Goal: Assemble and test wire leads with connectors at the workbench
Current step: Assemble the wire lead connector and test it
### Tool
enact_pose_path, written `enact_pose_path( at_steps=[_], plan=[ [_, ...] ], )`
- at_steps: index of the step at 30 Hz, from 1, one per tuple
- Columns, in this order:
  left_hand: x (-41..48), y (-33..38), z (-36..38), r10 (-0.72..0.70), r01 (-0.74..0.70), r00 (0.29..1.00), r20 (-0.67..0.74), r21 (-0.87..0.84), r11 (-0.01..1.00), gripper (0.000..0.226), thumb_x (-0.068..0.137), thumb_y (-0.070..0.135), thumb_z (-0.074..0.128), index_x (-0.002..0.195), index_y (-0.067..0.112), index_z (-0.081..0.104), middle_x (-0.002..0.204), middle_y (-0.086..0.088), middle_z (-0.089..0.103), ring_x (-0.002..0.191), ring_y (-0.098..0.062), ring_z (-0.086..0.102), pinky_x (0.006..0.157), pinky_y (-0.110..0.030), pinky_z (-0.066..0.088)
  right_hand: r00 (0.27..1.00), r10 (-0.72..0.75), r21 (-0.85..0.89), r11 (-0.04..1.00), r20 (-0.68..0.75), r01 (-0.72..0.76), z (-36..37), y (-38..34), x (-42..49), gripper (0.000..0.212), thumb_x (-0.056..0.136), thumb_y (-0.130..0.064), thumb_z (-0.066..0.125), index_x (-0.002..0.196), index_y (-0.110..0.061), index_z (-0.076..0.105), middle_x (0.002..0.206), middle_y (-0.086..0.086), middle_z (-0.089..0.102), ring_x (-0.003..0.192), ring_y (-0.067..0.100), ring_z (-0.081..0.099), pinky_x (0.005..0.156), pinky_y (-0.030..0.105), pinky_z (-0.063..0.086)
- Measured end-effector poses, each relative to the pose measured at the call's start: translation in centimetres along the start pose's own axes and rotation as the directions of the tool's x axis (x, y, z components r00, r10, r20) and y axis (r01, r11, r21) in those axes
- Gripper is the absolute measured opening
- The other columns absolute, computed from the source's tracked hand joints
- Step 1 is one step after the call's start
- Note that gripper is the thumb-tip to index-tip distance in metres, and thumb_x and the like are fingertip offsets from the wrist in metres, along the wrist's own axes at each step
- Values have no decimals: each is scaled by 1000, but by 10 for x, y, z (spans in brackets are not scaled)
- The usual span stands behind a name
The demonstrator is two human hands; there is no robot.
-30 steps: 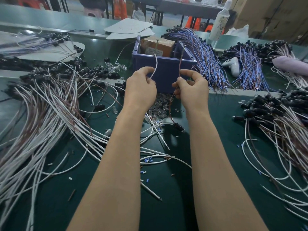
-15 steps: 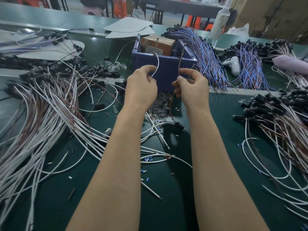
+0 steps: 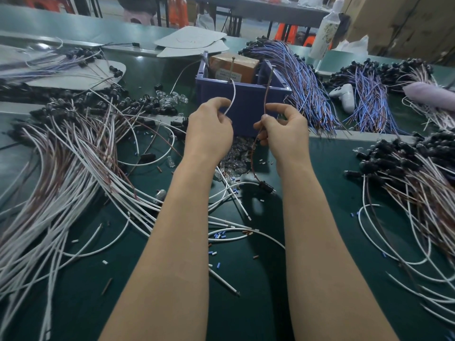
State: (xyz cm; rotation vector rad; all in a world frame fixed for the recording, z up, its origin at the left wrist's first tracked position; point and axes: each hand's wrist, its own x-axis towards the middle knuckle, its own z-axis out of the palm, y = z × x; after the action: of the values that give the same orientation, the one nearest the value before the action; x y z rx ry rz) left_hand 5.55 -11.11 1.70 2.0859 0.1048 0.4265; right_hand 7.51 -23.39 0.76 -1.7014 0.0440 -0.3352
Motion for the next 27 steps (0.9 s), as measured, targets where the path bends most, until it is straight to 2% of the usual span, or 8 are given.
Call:
enact_pose_path(
  at_steps=[4, 8, 15, 22, 27],
  plan=[
    [-1, 2, 1, 15, -15, 999, 29, -2, 1000, 37, 95, 8, 40, 125, 20, 59, 110, -6, 68, 99, -19, 61, 81, -24, 45, 1000, 2, 6, 1000, -3, -2, 0, 1, 1, 19, 90, -3, 50, 104, -13, 57, 67, 0, 65, 44, 3, 51, 49, 18, 42],
    [-1, 1, 1, 31, -31, 999, -14, -13, 999, 37, 95, 8, 40, 126, 20, 58, 106, -3, 68, 90, -13, 57, 78, -21, 42, 1000, 3, 2, 1000, -2, -3, 0, 2, 1, 20, 90, -3, 51, 105, -13, 57, 68, 1, 66, 45, 3, 52, 50, 18, 43],
    [-1, -4, 1, 35, -39, 995, -90, -51, 998, 36, 94, 6, 42, 123, 18, 59, 89, 3, 63, 80, -12, 54, 73, -16, 41, 1000, 8, 4, 1000, -3, -8, 1, 2, 1, 20, 90, -3, 51, 104, -15, 57, 68, 0, 66, 44, 2, 52, 50, 18, 43],
    [-2, -6, 3, -15, 12, 995, -96, -30, 999, 38, 94, 5, 40, 125, 16, 59, 109, -8, 68, 95, -18, 60, 75, -15, 41, 1000, 8, 7, 1000, -2, -8, 2, 3, 2, 20, 90, -2, 50, 104, -14, 57, 67, 0, 66, 43, 3, 51, 49, 18, 42],
    [-3, -6, 3, -38, 34, 995, -89, -37, 999, 39, 93, 4, 40, 125, 15, 58, 111, -9, 68, 101, -22, 61, 86, -28, 46, 1000, 7, -3, 1000, -2, -7, 2, 4, 2, 19, 90, -3, 51, 103, -16, 57, 67, 0, 66, 45, 3, 52, 50, 19, 43]
  ],
)
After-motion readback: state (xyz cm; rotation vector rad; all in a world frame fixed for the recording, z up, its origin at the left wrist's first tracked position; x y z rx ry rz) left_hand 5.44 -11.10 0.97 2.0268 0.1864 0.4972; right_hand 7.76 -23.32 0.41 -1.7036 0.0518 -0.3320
